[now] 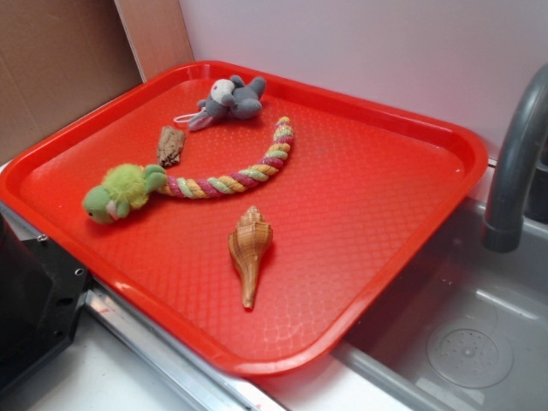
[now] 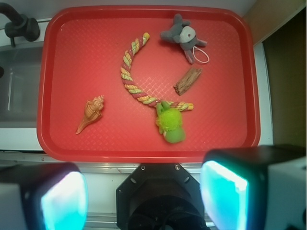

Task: Grab the shell.

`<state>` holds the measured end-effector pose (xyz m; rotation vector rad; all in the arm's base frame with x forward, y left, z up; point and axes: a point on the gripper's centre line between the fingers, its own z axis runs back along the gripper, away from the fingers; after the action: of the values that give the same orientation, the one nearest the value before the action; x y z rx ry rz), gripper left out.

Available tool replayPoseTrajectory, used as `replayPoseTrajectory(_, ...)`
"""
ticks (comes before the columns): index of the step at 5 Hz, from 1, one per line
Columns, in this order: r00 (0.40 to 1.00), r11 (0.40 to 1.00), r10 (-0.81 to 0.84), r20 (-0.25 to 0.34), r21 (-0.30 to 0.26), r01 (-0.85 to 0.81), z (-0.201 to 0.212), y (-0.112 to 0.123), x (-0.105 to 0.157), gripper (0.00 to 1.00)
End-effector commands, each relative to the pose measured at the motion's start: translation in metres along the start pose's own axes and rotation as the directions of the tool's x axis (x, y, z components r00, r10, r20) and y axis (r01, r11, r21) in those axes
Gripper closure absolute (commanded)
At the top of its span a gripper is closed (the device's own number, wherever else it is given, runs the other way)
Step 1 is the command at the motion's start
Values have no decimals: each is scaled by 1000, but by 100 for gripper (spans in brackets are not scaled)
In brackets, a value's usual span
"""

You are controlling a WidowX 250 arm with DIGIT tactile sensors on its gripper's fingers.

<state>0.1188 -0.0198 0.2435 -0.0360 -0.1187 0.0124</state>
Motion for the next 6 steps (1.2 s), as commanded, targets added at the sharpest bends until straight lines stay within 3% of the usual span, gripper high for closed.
replayPoseTrajectory(1, 1000, 1000, 0, 0, 0, 0, 0, 0, 0, 0)
replayPoseTrajectory(2, 992, 992, 117, 48, -51, -115, -8, -12, -2, 0)
replayPoseTrajectory(3, 965, 964, 257, 52, -90, -251, -23, -23, 0, 0)
replayPoseTrajectory(4, 905, 897, 424, 40, -153, -414, -51, -37, 15, 0)
replayPoseTrajectory(5, 868, 858, 497, -8, -147, -493, -81, -50, 28, 0)
replayPoseTrajectory(6, 823, 821, 563, -71, -69, -567, -126, -69, 40, 0)
